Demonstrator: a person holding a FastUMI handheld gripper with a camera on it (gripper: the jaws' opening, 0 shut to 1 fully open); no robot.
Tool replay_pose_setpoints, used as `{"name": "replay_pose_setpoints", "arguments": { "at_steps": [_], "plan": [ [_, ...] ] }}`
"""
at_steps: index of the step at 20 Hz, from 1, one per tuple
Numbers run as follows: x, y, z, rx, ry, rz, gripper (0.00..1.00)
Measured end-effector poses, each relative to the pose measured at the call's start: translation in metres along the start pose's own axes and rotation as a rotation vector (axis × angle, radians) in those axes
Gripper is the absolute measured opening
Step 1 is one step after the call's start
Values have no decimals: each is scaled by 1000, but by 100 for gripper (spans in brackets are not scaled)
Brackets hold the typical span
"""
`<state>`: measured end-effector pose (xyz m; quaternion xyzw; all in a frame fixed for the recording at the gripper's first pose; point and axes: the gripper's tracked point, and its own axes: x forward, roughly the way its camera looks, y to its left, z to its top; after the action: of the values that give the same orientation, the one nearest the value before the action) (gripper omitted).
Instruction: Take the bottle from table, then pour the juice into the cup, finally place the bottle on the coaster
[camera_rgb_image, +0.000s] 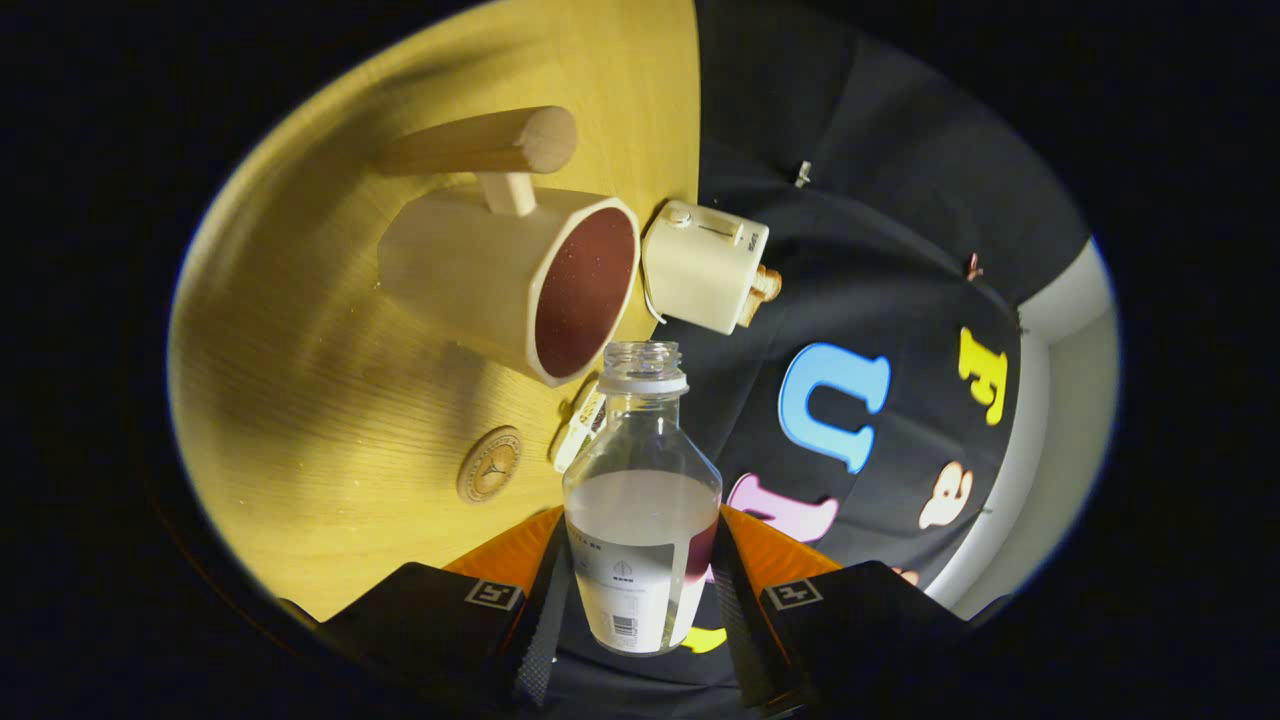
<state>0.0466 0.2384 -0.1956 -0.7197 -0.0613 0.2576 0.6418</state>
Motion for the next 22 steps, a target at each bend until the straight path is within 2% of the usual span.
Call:
{"name": "replay_pose_setpoints", "arguments": {
  "at_steps": [5,14,16,20,22],
  "plan": [
    [-4,8,0,389,44,85,73],
    [-11,-18,18,1041,-36,109,73],
    [-7,-25,28,1197,-77,142,73],
    [-5,-32,19,1418,-43,166,74],
    [-4,-41,14,1497,-52,150,74]
  ]
}}
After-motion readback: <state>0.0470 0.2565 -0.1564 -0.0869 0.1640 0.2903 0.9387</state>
